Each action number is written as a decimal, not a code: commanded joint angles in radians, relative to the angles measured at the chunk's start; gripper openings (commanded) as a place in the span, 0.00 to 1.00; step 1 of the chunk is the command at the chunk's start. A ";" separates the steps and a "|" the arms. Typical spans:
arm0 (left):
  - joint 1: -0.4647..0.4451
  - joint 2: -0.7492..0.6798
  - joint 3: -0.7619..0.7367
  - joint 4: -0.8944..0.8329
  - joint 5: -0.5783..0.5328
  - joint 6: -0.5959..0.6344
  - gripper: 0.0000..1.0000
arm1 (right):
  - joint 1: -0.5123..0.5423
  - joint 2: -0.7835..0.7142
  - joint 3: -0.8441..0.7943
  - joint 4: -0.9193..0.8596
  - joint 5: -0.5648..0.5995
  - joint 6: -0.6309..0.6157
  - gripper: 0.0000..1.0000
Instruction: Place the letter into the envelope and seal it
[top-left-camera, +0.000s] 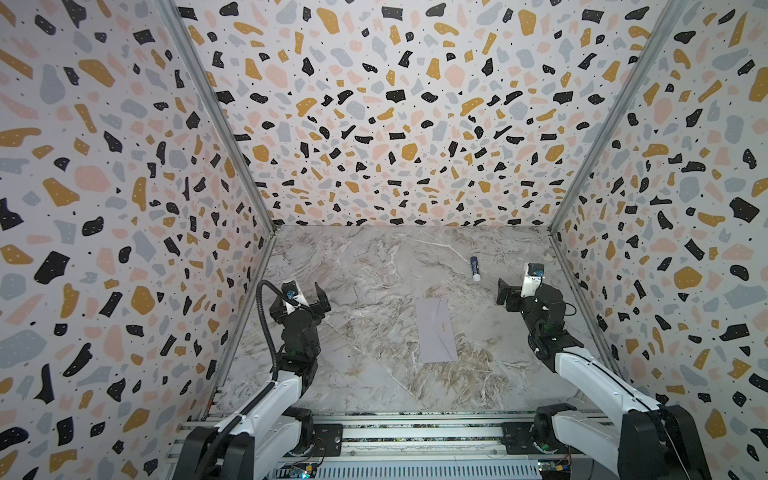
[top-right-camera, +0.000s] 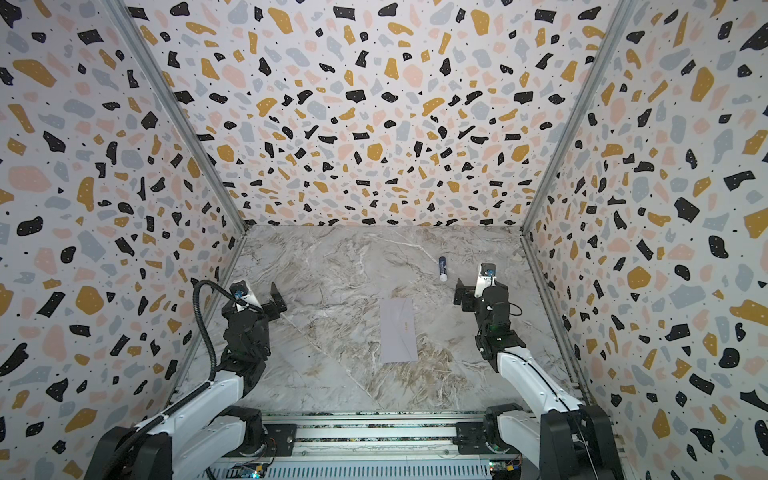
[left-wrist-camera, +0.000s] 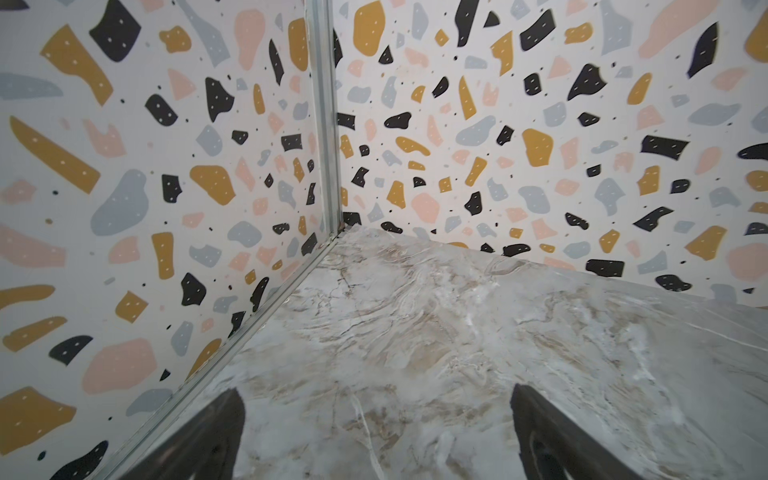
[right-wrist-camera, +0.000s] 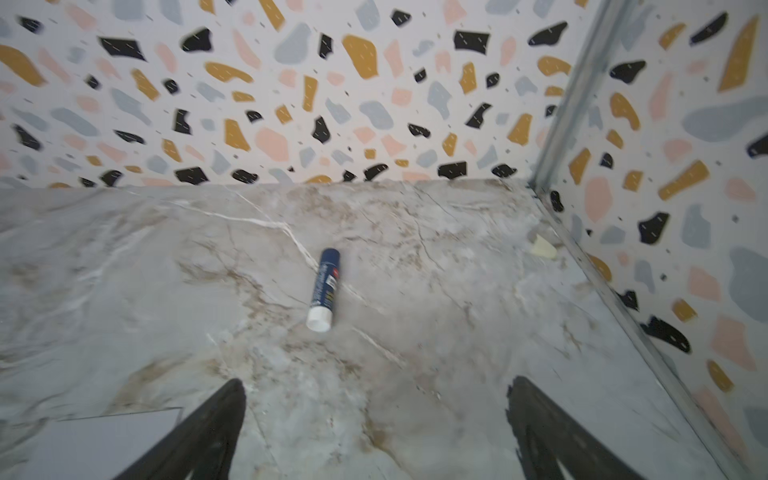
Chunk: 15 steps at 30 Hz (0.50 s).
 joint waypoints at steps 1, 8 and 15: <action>0.014 0.076 -0.015 0.190 -0.069 -0.005 1.00 | -0.011 0.041 -0.048 0.200 0.159 -0.004 0.99; 0.023 0.144 0.007 0.203 -0.103 0.031 1.00 | -0.025 0.200 -0.118 0.357 0.153 -0.035 1.00; 0.025 0.120 -0.012 0.171 -0.060 0.048 1.00 | -0.032 0.242 -0.190 0.583 0.075 -0.114 1.00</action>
